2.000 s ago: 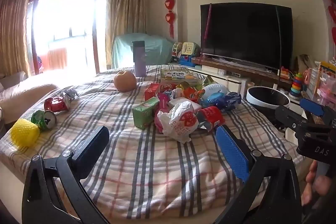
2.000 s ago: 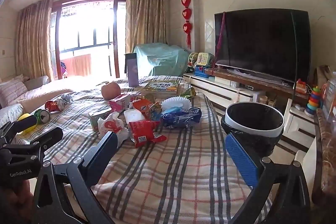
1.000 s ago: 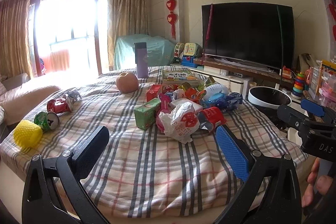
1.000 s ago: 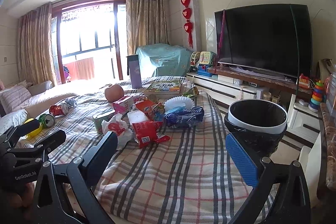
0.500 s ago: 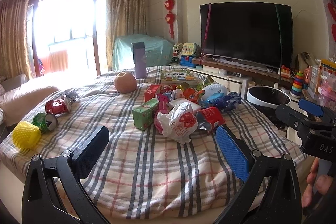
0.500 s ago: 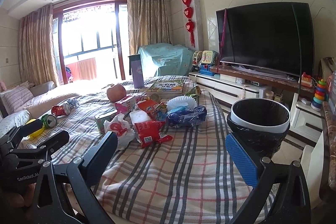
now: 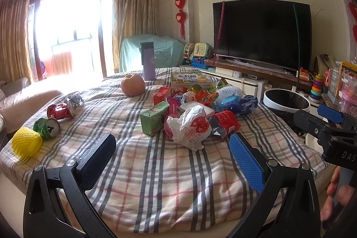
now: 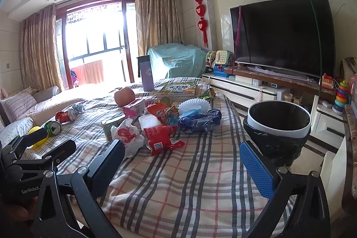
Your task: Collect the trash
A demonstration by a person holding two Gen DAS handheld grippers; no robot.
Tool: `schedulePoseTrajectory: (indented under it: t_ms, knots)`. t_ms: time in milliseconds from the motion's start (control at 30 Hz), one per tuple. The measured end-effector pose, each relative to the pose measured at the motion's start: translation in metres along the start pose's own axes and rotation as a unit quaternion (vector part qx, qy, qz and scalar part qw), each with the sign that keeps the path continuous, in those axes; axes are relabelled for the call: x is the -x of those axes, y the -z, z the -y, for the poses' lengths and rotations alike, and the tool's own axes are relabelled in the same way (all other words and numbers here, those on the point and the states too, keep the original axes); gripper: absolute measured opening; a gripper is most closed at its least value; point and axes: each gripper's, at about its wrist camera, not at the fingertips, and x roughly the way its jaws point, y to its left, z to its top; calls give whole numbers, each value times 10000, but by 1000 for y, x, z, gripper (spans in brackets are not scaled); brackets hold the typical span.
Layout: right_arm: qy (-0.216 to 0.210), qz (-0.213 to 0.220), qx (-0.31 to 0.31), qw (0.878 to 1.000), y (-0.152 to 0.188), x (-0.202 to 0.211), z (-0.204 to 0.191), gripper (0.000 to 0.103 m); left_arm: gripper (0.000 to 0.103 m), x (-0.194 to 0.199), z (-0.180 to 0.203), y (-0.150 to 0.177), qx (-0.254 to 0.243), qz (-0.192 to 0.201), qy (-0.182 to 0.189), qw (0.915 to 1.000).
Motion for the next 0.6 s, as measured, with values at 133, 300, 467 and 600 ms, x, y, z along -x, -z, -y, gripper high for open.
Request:
schedulePoseTrajectory:
  t_ms: [133, 300, 467, 600]
  knots:
    - [-15, -21, -12, 10000, 1, -2, 0, 103, 103, -2, -1, 1, 6, -24, 9, 10000]
    - [-34, -73, -19, 10000, 1, -5, 0, 103, 103, -6, -2, 2, 20, -81, 17, 10000]
    - [-99, -201, -31, 9997, 0, -14, -1, 103, 103, -12, -7, 2, 61, -169, 25, 9998]
    - [-244, -353, -79, 9990, -4, -25, -1, 103, 103, -23, -14, 0, 158, -329, 32, 9993]
